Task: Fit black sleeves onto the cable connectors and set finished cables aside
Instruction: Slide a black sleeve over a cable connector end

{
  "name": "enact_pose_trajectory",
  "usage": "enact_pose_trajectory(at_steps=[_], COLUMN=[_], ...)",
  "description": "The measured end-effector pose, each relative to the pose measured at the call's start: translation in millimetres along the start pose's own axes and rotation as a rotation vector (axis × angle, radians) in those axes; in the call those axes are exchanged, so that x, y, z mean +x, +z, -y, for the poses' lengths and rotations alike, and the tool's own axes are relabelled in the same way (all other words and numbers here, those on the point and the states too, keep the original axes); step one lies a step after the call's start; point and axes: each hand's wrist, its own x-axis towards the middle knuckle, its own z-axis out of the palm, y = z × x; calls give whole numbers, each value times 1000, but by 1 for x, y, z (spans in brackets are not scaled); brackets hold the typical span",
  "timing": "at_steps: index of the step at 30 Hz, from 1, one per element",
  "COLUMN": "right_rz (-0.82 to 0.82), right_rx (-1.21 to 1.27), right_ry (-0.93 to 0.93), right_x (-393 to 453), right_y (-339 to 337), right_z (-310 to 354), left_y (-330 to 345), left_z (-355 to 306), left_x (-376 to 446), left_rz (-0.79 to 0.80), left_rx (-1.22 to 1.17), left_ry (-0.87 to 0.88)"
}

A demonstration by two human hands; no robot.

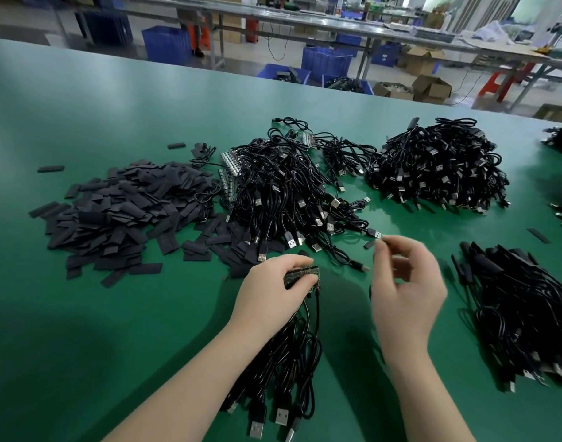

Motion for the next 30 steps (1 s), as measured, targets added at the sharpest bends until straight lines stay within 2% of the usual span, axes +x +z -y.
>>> enact_pose_trajectory(at_steps=[3, 6, 10, 12, 15, 17, 18, 22, 24, 27, 30], right_rz=[-20, 52, 245, 355, 509, 594, 624, 739, 769, 703, 581], right_rx=[60, 147, 363, 434, 442, 344, 287, 103, -40, -250, -262], right_ry=[-151, -287, -246, -179, -43, -15, -9, 59, 53, -62, -160], right_x=[8, 12, 12, 11, 12, 11, 9, 9, 13, 14, 6], right_y=[-3, 4, 29, 40, 43, 40, 37, 21, 13, 15, 37], right_z=[23, 50, 86, 92, 75, 55, 47, 25, 20, 30, 59], left_y=[-1, -6, -11, -11, -15, -17, -18, -17, -14, -10, -11], left_z=[-1, -6, -8, -5, -2, -1, -1, -3, -4, -4, -1], left_x=[0, -2, -5, -4, -2, -1, 0, -2, -4, -2, 3], left_rz=[-93, -297, -629, -701, -755, -725, -660, -285, -173, -126, -107], left_rx=[76, 35, 129, 202, 367, 436, 448, 402, 382, 363, 465], left_ry=[143, 320, 684, 722, 593, 492, 455, 399, 343, 278, 345])
